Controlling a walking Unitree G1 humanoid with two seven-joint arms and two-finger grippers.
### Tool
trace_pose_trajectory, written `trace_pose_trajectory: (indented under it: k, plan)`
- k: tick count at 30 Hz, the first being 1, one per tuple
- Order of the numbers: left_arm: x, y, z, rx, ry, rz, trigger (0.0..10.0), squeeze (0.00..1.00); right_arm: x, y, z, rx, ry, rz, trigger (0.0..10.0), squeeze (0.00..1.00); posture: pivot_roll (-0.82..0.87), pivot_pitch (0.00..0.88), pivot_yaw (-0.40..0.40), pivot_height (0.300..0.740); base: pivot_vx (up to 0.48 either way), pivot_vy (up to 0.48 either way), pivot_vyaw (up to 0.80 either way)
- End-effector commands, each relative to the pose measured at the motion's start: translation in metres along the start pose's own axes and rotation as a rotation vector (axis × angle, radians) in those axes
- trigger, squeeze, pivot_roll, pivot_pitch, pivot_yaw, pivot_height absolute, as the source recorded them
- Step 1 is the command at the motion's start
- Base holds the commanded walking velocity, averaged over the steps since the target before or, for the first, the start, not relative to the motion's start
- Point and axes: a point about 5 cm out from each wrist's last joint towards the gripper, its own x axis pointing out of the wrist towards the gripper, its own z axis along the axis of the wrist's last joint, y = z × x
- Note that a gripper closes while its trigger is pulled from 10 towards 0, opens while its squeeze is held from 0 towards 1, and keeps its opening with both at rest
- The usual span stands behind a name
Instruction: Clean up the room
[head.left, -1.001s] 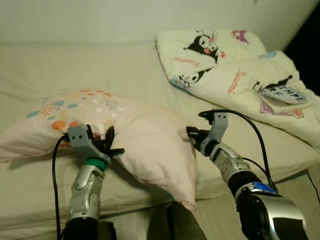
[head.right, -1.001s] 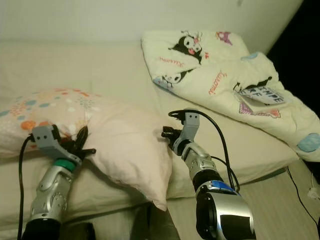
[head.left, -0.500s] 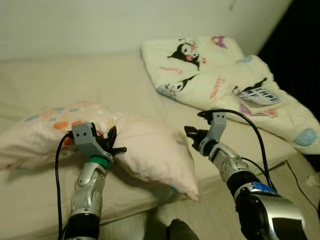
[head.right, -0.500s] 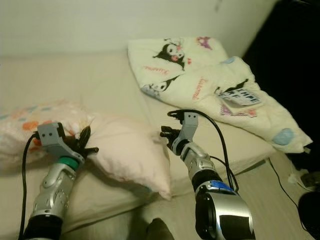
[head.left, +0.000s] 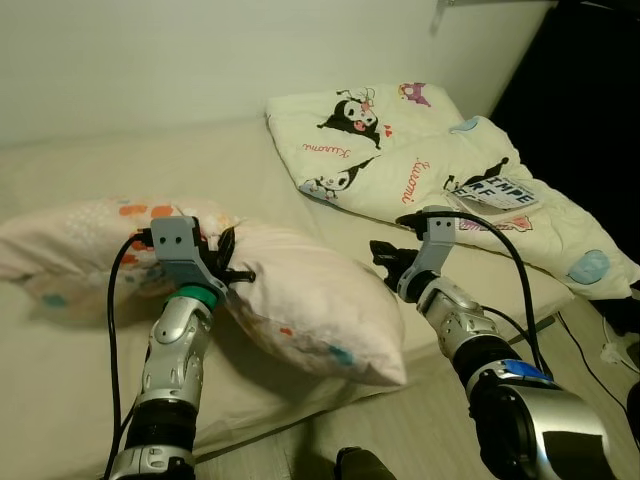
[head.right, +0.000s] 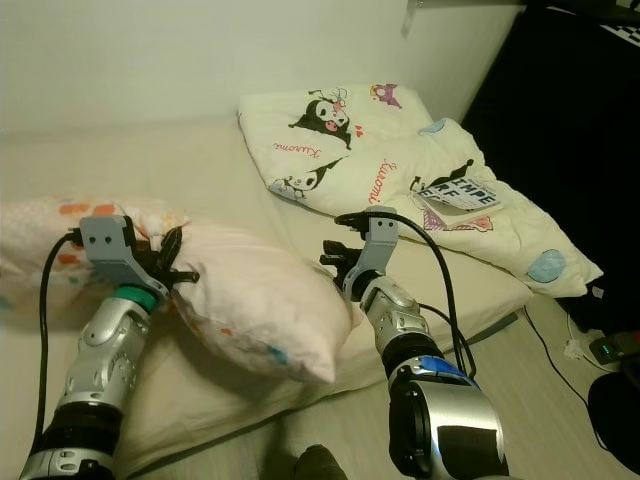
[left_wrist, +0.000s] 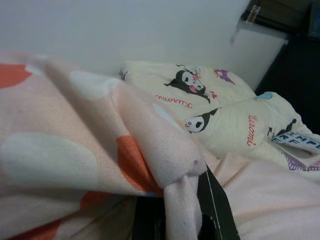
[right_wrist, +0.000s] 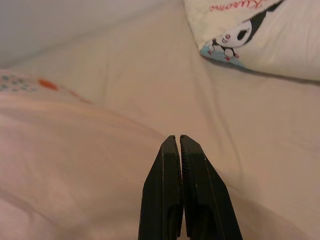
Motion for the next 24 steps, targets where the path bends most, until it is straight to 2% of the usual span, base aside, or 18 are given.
trace_pose_trajectory:
  k: [1,4,8,17,24]
  plan:
    - [0.004,-0.007,0.006,0.031,-0.036,-0.030,10.0,0.00,0.000,0.003,0.001,-0.022,-0.026,0.026,10.0,0.00,-0.09,0.000,-0.029,0.740,0.000,0.274,0.78]
    - [0.003,-0.009,0.002,0.037,-0.026,-0.034,10.0,0.00,0.000,0.005,-0.001,-0.026,-0.025,0.035,10.0,0.00,-0.09,0.000,-0.029,0.740,0.000,0.091,0.78]
    - [0.003,-0.012,0.000,0.034,-0.019,-0.041,10.0,0.00,0.000,0.006,0.001,0.017,-0.062,0.035,10.0,0.00,-0.10,0.000,-0.027,0.740,0.000,0.000,0.77]
    - [0.013,-0.022,0.008,0.049,-0.038,-0.084,10.0,0.00,0.003,0.006,0.004,0.024,-0.066,0.005,10.0,0.00,-0.10,0.000,-0.021,0.740,0.000,0.283,0.00]
    - [0.016,-0.025,0.009,0.059,-0.041,-0.098,10.0,0.00,0.003,0.006,0.004,0.029,-0.070,0.001,10.0,0.00,-0.10,0.000,-0.015,0.740,0.000,0.258,0.00]
